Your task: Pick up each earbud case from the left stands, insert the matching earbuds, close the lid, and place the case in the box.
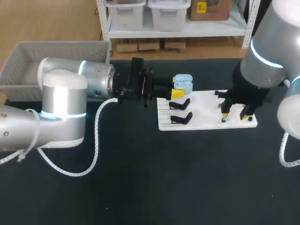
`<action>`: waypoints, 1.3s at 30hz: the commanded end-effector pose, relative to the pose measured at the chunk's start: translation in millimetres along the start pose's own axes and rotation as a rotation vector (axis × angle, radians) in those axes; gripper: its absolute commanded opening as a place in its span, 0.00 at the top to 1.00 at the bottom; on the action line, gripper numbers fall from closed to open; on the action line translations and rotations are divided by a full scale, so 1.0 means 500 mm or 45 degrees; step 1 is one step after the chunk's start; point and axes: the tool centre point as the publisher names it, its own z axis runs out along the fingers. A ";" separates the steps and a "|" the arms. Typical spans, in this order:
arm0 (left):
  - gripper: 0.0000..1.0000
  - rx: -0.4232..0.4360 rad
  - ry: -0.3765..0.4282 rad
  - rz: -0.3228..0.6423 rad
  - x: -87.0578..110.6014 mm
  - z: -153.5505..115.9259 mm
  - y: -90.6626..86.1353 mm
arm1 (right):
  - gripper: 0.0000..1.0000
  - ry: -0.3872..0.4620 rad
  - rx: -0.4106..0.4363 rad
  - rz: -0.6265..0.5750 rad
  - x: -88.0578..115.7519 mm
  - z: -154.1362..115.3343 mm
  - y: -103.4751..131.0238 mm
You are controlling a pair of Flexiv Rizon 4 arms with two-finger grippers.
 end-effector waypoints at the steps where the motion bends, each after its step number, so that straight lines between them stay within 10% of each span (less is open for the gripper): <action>1: 1.00 -0.005 -0.003 0.004 0.002 0.000 -0.002 | 0.52 0.011 -0.014 -0.002 -0.006 0.011 0.003; 39: 1.00 -0.005 -0.003 0.004 0.002 0.000 -0.002 | 0.67 0.037 -0.074 0.036 -0.006 0.039 0.016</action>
